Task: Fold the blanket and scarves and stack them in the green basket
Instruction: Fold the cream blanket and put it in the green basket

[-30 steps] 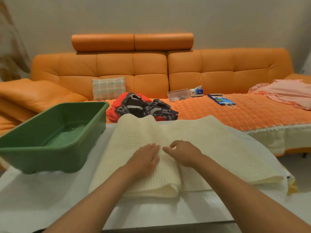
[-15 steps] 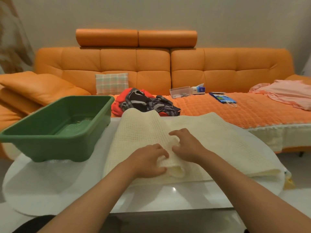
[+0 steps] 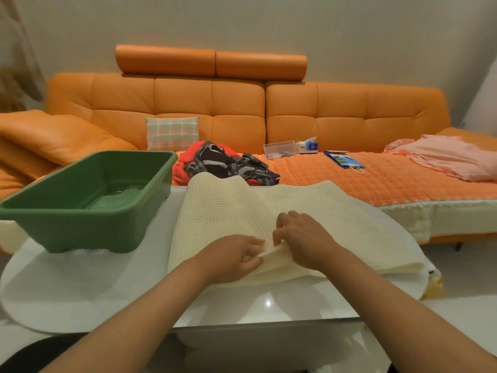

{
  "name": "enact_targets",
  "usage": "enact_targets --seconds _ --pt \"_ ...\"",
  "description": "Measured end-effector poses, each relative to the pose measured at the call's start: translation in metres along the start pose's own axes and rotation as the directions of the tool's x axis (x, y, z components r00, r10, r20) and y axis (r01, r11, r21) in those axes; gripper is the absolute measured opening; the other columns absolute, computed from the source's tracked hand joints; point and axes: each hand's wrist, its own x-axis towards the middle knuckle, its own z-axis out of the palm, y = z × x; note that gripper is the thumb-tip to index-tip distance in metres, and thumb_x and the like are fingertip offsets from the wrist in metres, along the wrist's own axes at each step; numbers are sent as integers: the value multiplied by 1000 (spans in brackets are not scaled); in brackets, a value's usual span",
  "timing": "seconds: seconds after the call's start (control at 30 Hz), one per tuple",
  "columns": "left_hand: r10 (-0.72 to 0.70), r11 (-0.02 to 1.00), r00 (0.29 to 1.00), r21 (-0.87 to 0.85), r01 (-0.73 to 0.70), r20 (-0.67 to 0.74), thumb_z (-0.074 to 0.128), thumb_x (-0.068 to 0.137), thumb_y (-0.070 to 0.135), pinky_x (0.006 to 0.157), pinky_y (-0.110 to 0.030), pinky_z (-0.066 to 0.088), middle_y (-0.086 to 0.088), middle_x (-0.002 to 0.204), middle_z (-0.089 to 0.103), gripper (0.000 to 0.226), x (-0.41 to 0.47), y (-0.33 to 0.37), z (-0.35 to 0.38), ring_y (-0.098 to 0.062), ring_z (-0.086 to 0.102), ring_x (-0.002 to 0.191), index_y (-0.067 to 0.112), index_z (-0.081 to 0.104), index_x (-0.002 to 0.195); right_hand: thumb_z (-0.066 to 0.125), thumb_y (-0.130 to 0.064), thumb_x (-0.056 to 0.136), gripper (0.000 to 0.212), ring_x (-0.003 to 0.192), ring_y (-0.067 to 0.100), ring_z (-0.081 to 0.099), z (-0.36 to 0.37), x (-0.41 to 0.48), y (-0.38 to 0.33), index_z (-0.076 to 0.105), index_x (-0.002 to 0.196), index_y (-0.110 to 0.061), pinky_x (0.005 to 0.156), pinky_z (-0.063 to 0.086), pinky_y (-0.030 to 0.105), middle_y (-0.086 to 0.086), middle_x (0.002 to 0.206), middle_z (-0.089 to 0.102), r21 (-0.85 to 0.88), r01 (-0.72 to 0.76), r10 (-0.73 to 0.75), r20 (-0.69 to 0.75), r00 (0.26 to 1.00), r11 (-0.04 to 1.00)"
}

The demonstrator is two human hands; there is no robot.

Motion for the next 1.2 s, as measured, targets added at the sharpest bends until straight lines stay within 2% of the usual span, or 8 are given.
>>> enact_targets --seconds 0.17,0.3,0.53,0.67,0.87,0.97,1.07,1.2 --pt "-56 991 990 -115 71 130 51 89 61 102 -28 42 24 132 57 39 3 -4 -10 7 49 116 35 76 105 52 -54 81 34 83 16 59 -8 5 4 69 75 -25 79 41 33 -6 88 67 294 -235 148 289 946 927" --pt "-176 950 983 -254 181 45 55 92 52 95 -34 50 21 104 71 28 28 -27 -33 3 62 97 35 77 93 50 -32 93 30 74 14 66 -11 40 16 75 81 -23 73 55 36 -9 77 70 623 -395 331 224 917 675" --pt "-408 907 891 -197 372 -199 50 99 25 100 -31 45 6 129 61 32 88 -110 -43 -12 57 115 29 57 130 47 -8 96 32 102 24 63 44 146 66 71 112 -21 82 54 36 2 114 67 434 -567 559 161 813 700" --pt "-419 906 875 -174 385 -245 45 101 31 98 -39 47 1 130 59 45 117 -134 -40 -20 58 113 33 40 145 48 -21 99 32 66 20 53 60 189 68 56 68 -19 62 40 31 -3 70 54 496 -560 515 239 823 664" --pt "-597 782 770 53 621 -226 22 101 55 90 -42 48 -7 112 67 55 137 -159 -51 -28 61 103 17 60 114 68 -22 89 15 75 9 66 62 208 39 80 95 -27 70 56 28 -10 94 76 840 -326 303 205 931 433" --pt "-646 731 741 128 670 -182 21 81 87 81 -37 48 0 98 68 78 144 -160 -50 -23 63 96 23 60 104 63 -10 91 24 72 13 63 72 214 41 77 107 -22 62 54 26 -1 98 73 908 -321 452 176 874 268" --pt "-638 719 756 235 654 -151 41 79 82 79 -36 42 1 114 63 68 145 -163 -40 -23 59 109 25 55 113 71 -23 89 43 77 17 66 75 224 48 60 130 -14 63 54 31 2 100 67 873 -453 582 275 765 183" --pt "-616 745 751 136 654 -239 32 87 76 81 -37 42 1 110 64 62 141 -163 -35 -23 58 106 23 55 108 76 -45 82 32 56 15 50 64 235 37 62 94 -18 48 37 25 3 77 54 760 -582 403 454 794 289"
